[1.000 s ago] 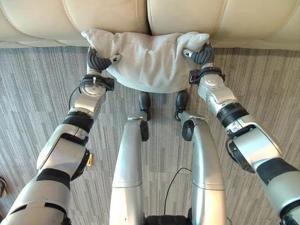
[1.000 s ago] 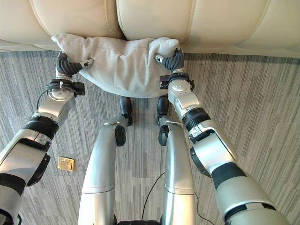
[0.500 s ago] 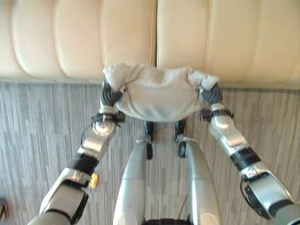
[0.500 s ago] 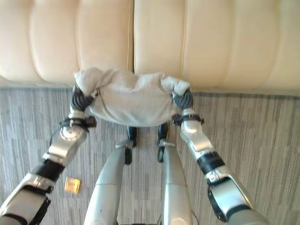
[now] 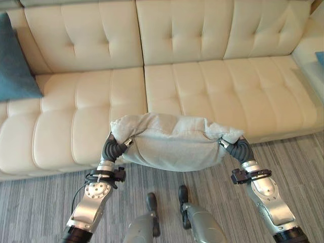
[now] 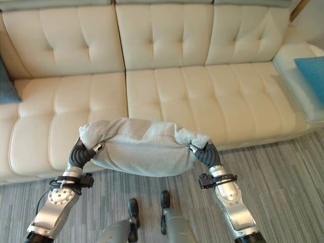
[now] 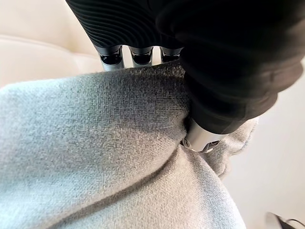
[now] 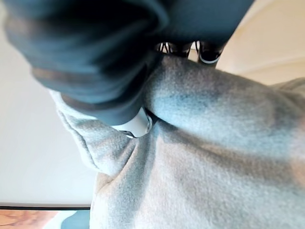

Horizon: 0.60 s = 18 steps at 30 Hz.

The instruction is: Pick up all the scattered cushions and arrange them neatly on the sofa.

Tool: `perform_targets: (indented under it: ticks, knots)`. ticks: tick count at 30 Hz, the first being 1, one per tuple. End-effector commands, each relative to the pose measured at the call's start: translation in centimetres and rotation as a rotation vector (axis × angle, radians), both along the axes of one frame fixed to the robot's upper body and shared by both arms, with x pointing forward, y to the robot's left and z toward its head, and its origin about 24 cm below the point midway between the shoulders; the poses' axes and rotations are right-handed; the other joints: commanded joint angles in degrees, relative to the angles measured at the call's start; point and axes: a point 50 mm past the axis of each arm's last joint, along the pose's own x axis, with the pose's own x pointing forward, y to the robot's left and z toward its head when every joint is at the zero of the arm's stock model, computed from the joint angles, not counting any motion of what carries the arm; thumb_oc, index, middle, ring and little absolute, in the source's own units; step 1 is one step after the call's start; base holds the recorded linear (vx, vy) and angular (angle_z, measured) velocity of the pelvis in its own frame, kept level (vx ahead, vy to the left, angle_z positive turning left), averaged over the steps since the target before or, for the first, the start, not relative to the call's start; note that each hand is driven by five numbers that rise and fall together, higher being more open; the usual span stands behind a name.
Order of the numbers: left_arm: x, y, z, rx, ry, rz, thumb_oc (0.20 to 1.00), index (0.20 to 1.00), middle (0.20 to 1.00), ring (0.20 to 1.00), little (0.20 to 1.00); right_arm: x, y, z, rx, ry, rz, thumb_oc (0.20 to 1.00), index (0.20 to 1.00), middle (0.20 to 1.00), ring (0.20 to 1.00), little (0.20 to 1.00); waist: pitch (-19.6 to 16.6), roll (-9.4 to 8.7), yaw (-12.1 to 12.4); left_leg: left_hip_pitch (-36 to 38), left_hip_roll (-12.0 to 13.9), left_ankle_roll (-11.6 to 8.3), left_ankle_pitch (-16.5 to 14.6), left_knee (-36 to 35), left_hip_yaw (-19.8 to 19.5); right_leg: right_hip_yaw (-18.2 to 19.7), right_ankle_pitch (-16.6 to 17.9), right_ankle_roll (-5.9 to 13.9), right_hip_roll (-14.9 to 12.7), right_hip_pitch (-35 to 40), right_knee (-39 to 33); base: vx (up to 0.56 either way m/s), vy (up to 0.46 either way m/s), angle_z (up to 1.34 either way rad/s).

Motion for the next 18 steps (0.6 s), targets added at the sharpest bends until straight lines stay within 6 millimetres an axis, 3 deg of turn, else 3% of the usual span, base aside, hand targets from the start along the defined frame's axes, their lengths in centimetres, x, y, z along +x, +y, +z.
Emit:
perform_targets:
  ticks: [1, 5, 7, 10, 11, 15, 18]
  knots:
    - [-0.1, 0.1, 1.7, -0.014, -0.112, -0.021, 0.200, 0.200, 0.200, 0.200, 0.200, -0.4, 0.2, 3.6, 0.026, -0.195, 0.051, 0.200, 0.200, 0.200, 0.200, 0.200, -6.05, 0.19, -0.53, 2.15, -0.10, -3.16, -6.64, 4.16, -1.49, 0.28, -5.95, 4.36, 0.74, 2.56, 1.96, 0.10, -0.169, 0.01]
    - [-0.1, -0.1, 1.5, 0.004, -0.095, -0.037, 0.200, 0.200, 0.200, 0.200, 0.200, -0.5, -0.5, 3.4, 0.028, -0.183, 0.028, 0.200, 0.200, 0.200, 0.200, 0.200, -4.74, -1.07, 0.24, -2.79, 1.57, -5.09, -3.52, 18.97, -2.28, -0.38, -6.72, 2.11, 1.02, 5.93, 0.82, 0.06, -0.165, 0.10]
    - [-0.1, -0.2, 1.2, -0.021, -0.082, -0.033, 0.200, 0.200, 0.200, 0.200, 0.200, -0.8, -1.0, 3.1, 0.026, -0.165, 0.005, 0.200, 0.200, 0.200, 0.200, 0.200, -4.74, -1.12, 0.17, -5.02, 2.86, -4.97, -2.89, 21.95, -1.24, -1.26, -7.83, 1.37, 0.97, 7.34, 0.85, 0.12, -0.101, 0.21]
    - [-0.4, 0.1, 0.6, -0.021, -0.054, -0.010, 0.200, 0.200, 0.200, 0.200, 0.200, -0.9, -1.4, 3.1, 0.031, -0.163, -0.020, 0.200, 0.200, 0.200, 0.200, 0.200, -5.14, -1.22, 0.90, -7.98, 1.64, -3.64, -5.40, 19.07, 0.02, -1.56, -8.88, 1.49, 0.67, 8.51, 0.59, 0.15, -0.021, 0.29]
    - [-0.4, 0.2, 0.5, -0.013, -0.051, -0.002, 0.200, 0.200, 0.200, 0.200, 0.200, -0.9, -1.4, 3.0, 0.038, -0.161, -0.027, 0.200, 0.200, 0.200, 0.200, 0.200, -5.36, -1.37, 1.25, -9.76, 1.25, -3.42, -4.90, 17.32, 0.42, -1.61, -9.39, 1.60, 0.68, 9.08, 0.38, 0.19, -0.015, 0.11]
    - [-0.6, 0.8, 0.5, 0.008, -0.050, 0.037, 0.200, 0.200, 0.200, 0.200, 0.200, -0.8, -1.6, 2.9, 0.041, -0.164, -0.059, 0.200, 0.200, 0.200, 0.200, 0.200, -5.61, -0.42, 3.62, -14.40, 0.81, -5.15, 2.16, 6.98, -0.11, -0.70, -11.52, 1.62, 2.85, 12.84, -0.57, 0.25, 0.015, 0.04]
    - [-0.6, 0.7, 0.4, -0.005, -0.048, 0.052, 0.200, 0.200, 0.200, 0.200, 0.200, -0.6, -1.6, 2.6, 0.036, -0.151, -0.075, 0.200, 0.200, 0.200, 0.200, 0.200, -5.97, -0.47, 4.57, -15.48, 1.34, -5.57, 4.17, 2.77, -1.15, -0.17, -13.33, 1.83, 2.94, 15.76, -0.47, 0.33, 0.063, -0.25]
